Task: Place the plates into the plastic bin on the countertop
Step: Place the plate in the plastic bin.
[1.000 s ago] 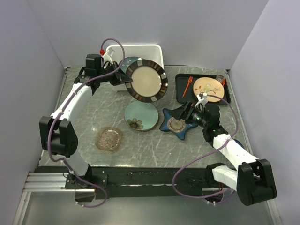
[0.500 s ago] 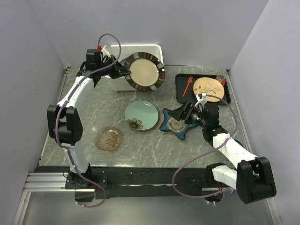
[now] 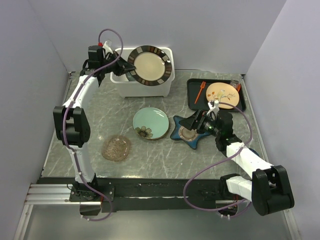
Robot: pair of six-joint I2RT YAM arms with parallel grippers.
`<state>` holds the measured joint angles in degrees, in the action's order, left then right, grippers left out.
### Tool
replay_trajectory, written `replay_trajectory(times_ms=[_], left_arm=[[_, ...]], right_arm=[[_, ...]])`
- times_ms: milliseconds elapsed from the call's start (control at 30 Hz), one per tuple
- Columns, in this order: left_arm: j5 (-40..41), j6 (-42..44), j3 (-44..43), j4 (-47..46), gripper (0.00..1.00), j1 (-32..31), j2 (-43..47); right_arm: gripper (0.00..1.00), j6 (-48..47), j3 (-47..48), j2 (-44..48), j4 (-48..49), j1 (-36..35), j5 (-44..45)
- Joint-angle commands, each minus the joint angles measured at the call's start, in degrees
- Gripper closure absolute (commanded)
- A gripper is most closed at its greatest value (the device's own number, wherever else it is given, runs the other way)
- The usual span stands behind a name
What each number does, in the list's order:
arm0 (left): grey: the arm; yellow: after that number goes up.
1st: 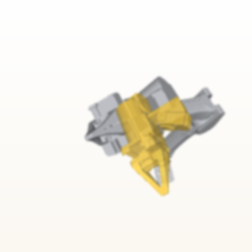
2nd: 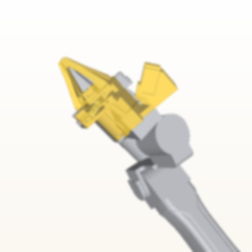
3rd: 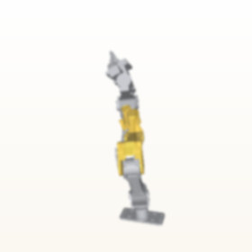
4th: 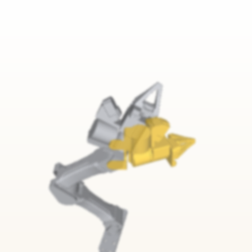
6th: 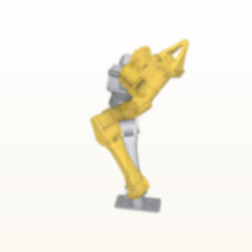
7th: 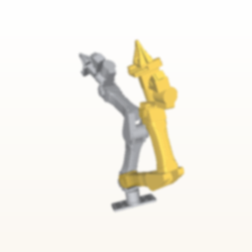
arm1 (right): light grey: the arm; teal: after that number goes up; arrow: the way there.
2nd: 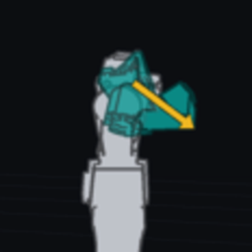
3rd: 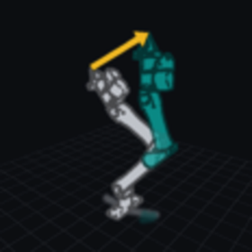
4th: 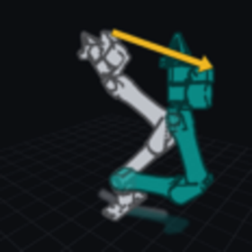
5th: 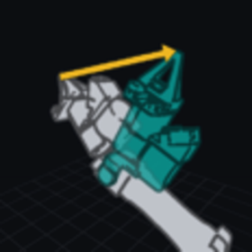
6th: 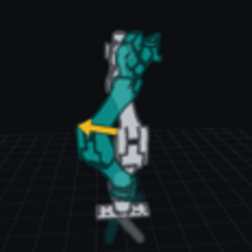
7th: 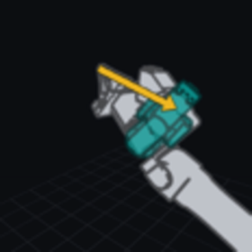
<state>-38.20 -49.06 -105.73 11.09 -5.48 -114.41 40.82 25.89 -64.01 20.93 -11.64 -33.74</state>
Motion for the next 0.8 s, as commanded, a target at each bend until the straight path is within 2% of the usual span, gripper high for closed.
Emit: replay_trajectory(times_ms=[0,167,767], left_arm=[[-3.1,-4.8,-6.3,-10.4,0.99,1.0,-0.4],[-2.1,-4.7,-10.9,-9.2,0.99,1.5,-3.5],[4.3,-6.6,-14.2,-10.1,0.99,2.2,-10.9]], right_arm=[[0.0,-0.5,0.1,-0.2,2.2,0.2,-0.7],[0.0,-0.7,-0.2,-0.2,2.4,0.2,-0.3],[0.0,-0.6,-0.8,-2.3,3.9,0.2,-0.8]])
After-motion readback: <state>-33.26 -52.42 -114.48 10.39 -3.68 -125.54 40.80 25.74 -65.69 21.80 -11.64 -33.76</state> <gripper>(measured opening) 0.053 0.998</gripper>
